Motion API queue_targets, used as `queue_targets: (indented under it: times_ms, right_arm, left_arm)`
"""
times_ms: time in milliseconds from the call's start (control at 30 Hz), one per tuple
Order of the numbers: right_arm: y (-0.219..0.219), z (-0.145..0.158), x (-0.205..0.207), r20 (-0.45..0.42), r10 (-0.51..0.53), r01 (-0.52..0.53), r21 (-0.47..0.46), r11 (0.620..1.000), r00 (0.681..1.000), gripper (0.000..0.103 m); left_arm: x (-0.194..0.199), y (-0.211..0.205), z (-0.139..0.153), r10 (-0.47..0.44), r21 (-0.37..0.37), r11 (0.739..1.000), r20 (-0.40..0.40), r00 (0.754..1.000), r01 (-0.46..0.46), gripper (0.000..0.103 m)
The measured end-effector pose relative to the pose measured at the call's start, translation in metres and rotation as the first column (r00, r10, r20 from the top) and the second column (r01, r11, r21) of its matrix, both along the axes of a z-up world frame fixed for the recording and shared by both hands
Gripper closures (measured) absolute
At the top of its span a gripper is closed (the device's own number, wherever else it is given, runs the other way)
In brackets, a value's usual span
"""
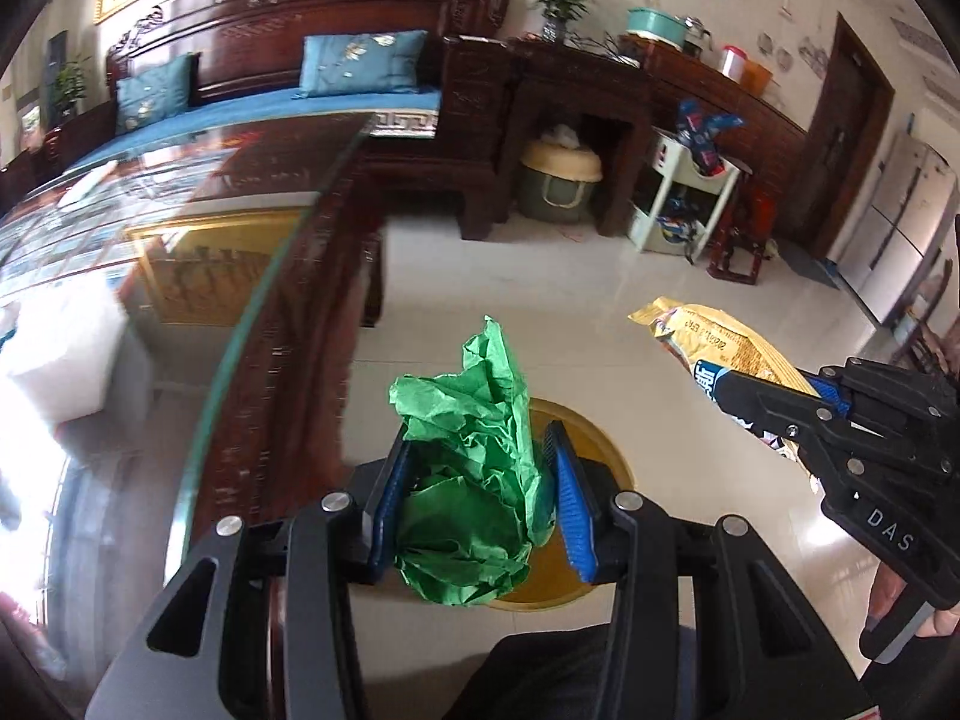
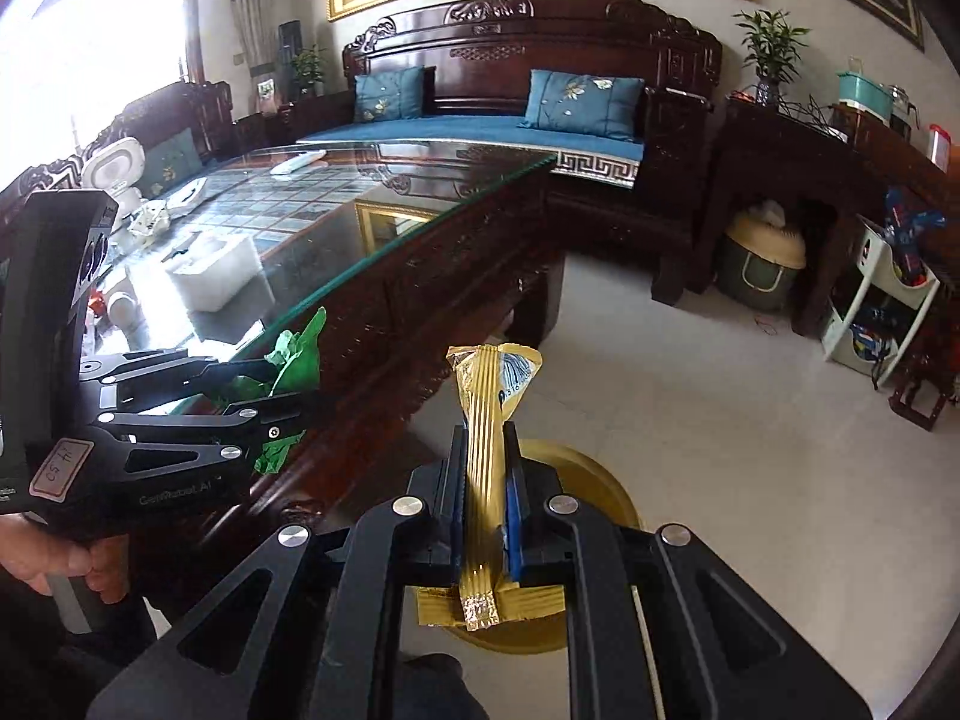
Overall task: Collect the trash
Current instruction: 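Carry the green paper and gold wrapper with both grippers over the yellow bucket, then open the right gripper to drop the wrapper while the left gripper releases the green paper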
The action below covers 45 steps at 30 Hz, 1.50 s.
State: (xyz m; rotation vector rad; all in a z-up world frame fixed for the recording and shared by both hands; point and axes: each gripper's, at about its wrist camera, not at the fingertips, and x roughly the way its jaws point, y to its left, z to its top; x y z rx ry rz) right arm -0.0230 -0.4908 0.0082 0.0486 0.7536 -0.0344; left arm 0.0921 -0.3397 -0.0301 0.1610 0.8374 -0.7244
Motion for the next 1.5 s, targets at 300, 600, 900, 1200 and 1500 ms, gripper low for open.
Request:
queue_targets:
  times_ms: [300,600,900,1200,1500]
  right_arm:
    - [-0.052,-0.044,0.004,-0.127,-0.070,0.073,0.017,0.997,0.989,0.092]
    - [-0.072,-0.080,0.027,-0.184,-0.062,0.073,0.052,0.996,0.981,0.092]
    - [-0.071,-0.094,0.033,-0.209,-0.040,0.056,0.074,0.996,0.977,0.092]
    - [-0.061,-0.103,0.040,-0.272,-0.027,0.038,0.037,0.999,0.962,0.076]
    - [-0.064,-0.097,0.038,-0.242,-0.050,0.060,0.034,0.998,0.969,0.070]
  left_arm:
    - [0.011,-0.073,-0.049,-0.061,0.049,0.997,-0.105,0.993,0.067,0.059]
    - [0.032,-0.085,-0.077,-0.014,0.109,0.994,-0.140,0.990,0.030,0.059]
    - [0.045,-0.076,-0.082,0.006,0.106,0.994,-0.152,0.988,0.011,0.059]
    - [0.046,-0.073,-0.082,0.002,0.100,0.995,-0.159,0.987,0.014,0.059]
    - [0.044,-0.075,-0.084,-0.010,0.101,0.995,-0.166,0.986,0.027,0.059]
